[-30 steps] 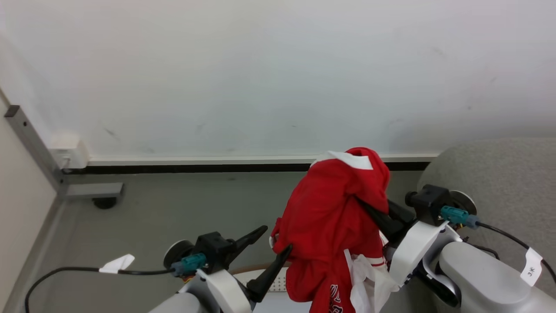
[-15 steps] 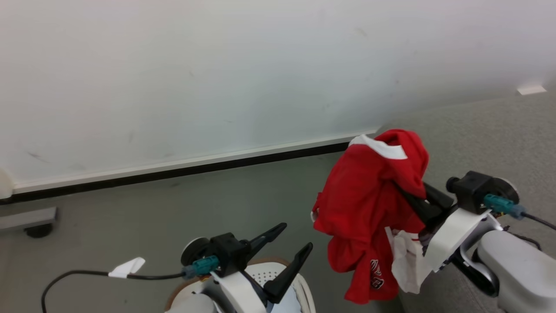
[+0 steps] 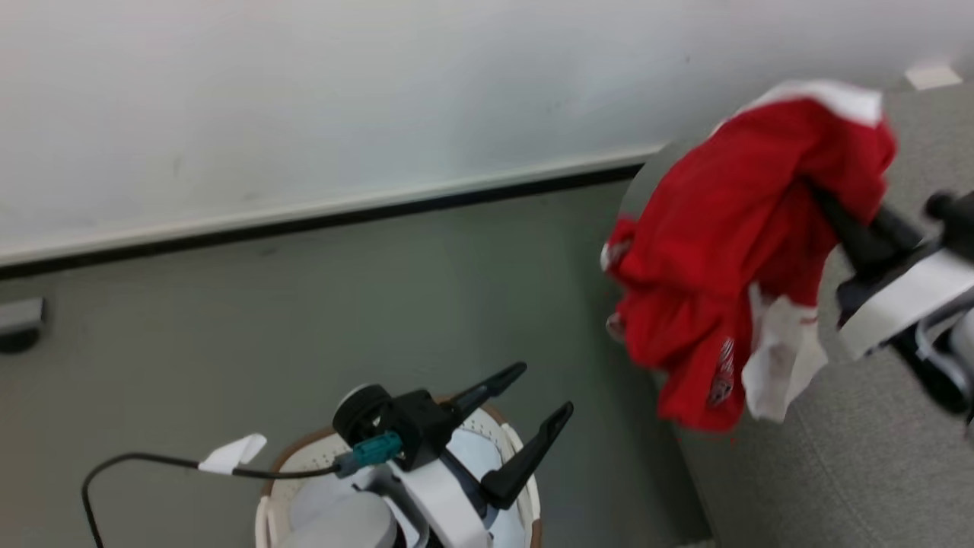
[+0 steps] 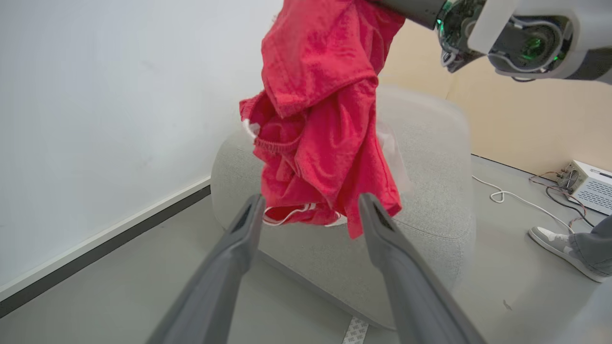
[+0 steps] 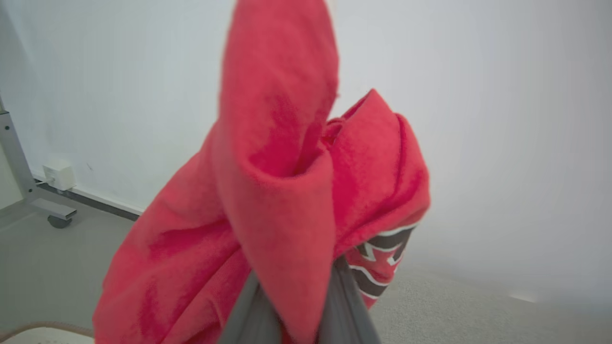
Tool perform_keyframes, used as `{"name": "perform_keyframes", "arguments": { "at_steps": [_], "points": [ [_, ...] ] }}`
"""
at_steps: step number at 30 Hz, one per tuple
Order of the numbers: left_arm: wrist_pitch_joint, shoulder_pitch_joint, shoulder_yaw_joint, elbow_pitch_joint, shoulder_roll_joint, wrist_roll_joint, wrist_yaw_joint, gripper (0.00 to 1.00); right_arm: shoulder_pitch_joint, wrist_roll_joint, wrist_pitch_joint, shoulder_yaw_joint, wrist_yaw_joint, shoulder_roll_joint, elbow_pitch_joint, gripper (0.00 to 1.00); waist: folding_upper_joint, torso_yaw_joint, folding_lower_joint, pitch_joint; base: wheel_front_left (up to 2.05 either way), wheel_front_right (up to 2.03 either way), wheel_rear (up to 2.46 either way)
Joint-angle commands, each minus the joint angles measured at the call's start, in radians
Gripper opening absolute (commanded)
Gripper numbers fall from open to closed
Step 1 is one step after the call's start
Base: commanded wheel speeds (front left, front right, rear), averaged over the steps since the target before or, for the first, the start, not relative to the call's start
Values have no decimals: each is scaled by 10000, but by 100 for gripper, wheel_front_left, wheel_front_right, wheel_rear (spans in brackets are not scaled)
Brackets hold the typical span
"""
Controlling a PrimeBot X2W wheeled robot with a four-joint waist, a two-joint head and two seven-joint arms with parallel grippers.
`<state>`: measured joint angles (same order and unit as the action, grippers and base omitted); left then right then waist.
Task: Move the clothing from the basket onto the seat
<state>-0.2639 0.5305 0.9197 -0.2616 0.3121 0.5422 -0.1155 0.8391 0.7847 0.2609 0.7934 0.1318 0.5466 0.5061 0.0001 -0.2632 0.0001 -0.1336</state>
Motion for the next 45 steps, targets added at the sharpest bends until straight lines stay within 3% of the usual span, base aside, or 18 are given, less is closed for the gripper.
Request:
{"name": "perform_keyframes", "arguments": {
  "at_steps": [1, 14, 23, 31, 34, 36, 37, 45],
  "points": [
    [1, 204, 16, 70, 115, -160, -48, 100, 407, 10, 20, -280, -22, 122, 45, 0, -1, 202, -1, -657, 0, 0, 0],
    [2, 1698, -44, 1046, 619, -277, -136, 100, 3382, -1354, -912, -3948, -23, 1478, 1220, 0, -1, 1153, -1, -3433, 0, 0, 0],
    [-4, 1678, -569, 1981, 1019, -343, -58, 100, 3841, -2986, -900, -7155, -22, 2358, 3341, 0, -1, 1560, -1, -4643, 0, 0, 0],
    [-7, 1032, -996, 2593, 1356, -302, 69, 100, 2554, -4184, -27, -10777, -23, 1524, 6579, 0, -1, 1368, -1, -5001, 0, 0, 0],
    [-7, 919, -1056, 2657, 1389, -293, 89, 100, 2231, -4567, 39, -11448, -22, 1272, 7112, 0, -1, 1334, -1, -4963, 0, 0, 0],
    [-7, 850, -1120, 2698, 1444, -281, 110, 100, 1947, -4875, 46, -12208, -22, 1139, 7076, 62, -1, 1272, -1, -4902, 0, 0, 0],
    [-7, 837, -1147, 2711, 1465, -292, 124, 100, 1738, -5104, 50, -12583, -22, 1041, 6913, 100, -1, 1230, -1, -4857, 0, 0, 0],
    [-8, 495, -1374, 2540, 1539, -177, 272, 100, 189, -7061, 48, -14597, -22, -777, 5227, 100, -1, 869, -1, -3966, 0, 0, 0]
  ]
}}
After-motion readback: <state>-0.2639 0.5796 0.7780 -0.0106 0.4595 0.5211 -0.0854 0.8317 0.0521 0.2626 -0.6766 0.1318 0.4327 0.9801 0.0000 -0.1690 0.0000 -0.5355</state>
